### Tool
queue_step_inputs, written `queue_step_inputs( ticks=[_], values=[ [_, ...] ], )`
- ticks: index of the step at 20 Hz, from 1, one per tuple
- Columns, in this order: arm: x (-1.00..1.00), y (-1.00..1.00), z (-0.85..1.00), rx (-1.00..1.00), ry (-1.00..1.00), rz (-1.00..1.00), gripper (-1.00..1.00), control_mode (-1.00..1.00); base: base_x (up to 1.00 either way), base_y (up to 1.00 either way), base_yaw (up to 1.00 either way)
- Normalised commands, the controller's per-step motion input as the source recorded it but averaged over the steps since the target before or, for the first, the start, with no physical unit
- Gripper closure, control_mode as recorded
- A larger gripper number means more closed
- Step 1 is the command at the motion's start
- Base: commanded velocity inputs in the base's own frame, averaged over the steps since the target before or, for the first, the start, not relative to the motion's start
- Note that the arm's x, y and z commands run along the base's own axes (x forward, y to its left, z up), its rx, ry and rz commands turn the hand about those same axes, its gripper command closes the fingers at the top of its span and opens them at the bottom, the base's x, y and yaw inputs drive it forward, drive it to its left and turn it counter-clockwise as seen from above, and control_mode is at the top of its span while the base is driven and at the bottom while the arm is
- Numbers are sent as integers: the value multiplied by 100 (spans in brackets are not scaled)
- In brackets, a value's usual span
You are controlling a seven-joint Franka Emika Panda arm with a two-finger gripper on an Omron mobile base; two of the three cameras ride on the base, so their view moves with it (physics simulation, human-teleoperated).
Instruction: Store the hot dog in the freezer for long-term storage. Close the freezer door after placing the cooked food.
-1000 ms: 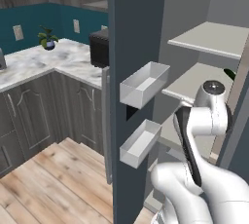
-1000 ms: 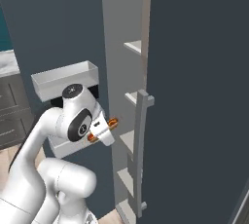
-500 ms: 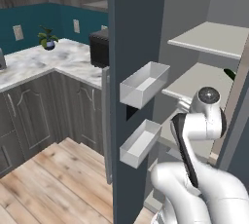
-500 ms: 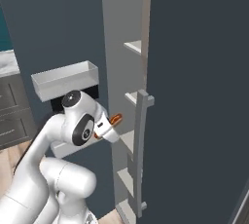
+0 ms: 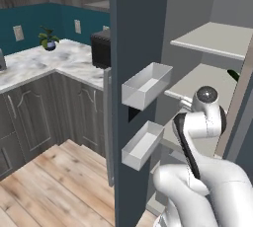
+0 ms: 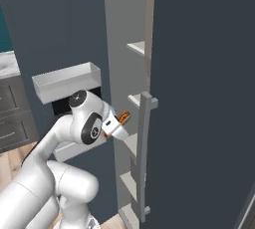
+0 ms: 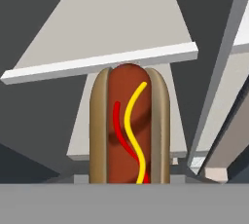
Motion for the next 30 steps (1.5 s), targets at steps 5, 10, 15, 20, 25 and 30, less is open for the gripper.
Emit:
queue_step_inputs(
  ticks=[5, 10, 15, 20, 25, 30],
  values=[
    [28, -3, 16, -11, -2, 0, 100, -100, 0, 0, 0],
    [27, -21, 1, -9, -10, 0, 100, -100, 0, 0, 0],
    [30, -19, 2, -4, -3, 0, 100, -100, 0, 0, 0],
    [25, -3, 5, 0, 0, 0, 100, -100, 0, 0, 0],
    [25, -29, 7, 0, 9, 0, 100, -100, 0, 0, 0],
    [30, -28, 11, 0, 0, 0, 100, -100, 0, 0, 0]
  ],
)
